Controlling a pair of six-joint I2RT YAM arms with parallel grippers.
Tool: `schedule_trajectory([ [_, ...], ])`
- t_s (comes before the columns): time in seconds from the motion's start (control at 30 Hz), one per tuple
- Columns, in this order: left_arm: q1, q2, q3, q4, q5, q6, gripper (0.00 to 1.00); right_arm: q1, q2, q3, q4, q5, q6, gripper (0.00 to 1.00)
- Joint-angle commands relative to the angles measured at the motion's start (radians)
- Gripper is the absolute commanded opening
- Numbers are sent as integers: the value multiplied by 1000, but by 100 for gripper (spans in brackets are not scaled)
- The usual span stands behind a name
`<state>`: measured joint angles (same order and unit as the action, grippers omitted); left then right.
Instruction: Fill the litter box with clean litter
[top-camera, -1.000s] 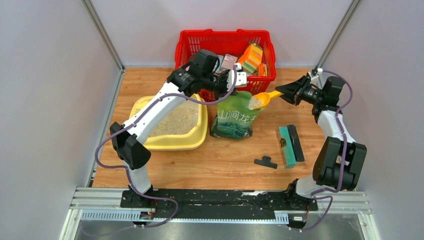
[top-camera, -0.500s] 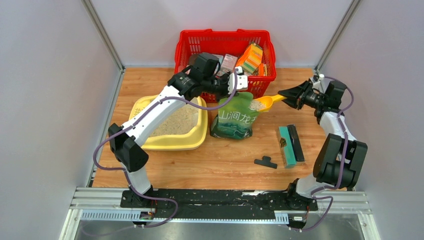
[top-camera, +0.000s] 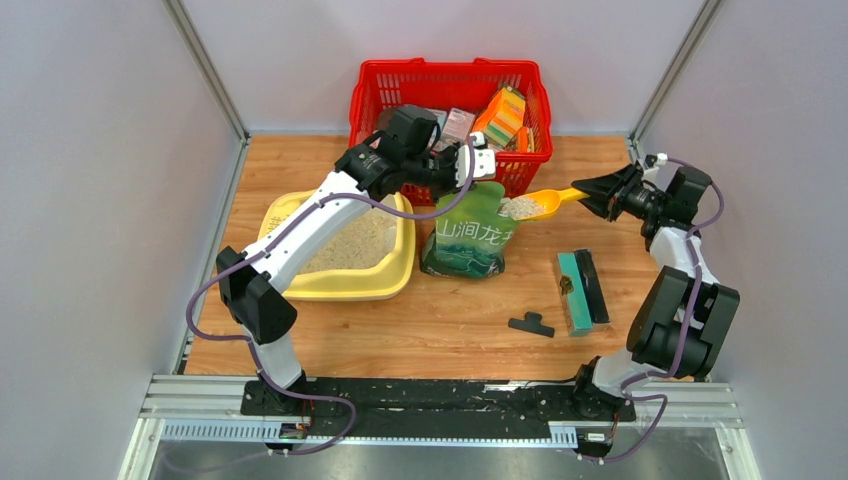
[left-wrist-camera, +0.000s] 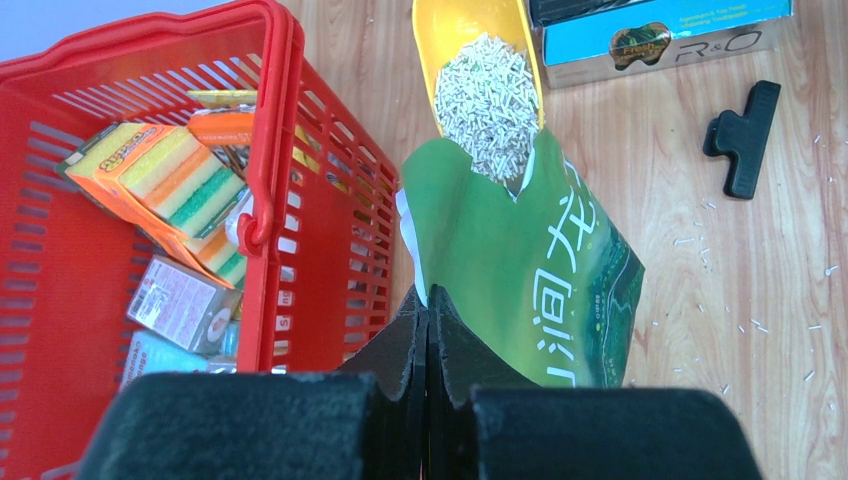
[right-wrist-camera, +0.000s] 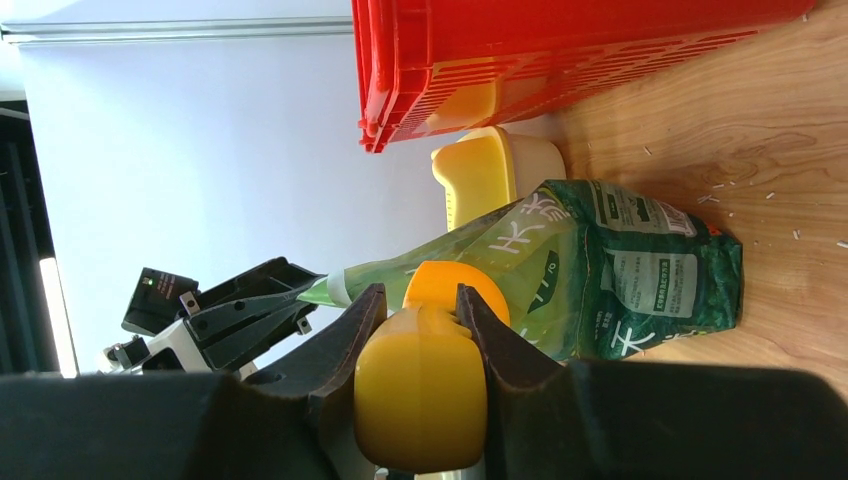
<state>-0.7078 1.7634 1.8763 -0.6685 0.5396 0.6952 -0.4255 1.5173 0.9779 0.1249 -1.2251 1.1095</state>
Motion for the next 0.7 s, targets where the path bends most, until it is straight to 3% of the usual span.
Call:
schedule_trajectory([
  [0.0, 5, -108, 40, 170, -4, 20, 0, -2, 1, -1, 88, -25, 66, 0],
  [0.17, 7, -104, 43, 167, -3, 13, 0, -2, 15, 27, 127, -50, 69, 0],
  [0.27, 5, -101, 47, 165, -4, 18, 0, -6, 21, 12, 214, -51, 157, 0],
  [0.67, 5, -107, 41, 162, -18, 20, 0, -19, 34, 44, 185, -59, 147, 0],
])
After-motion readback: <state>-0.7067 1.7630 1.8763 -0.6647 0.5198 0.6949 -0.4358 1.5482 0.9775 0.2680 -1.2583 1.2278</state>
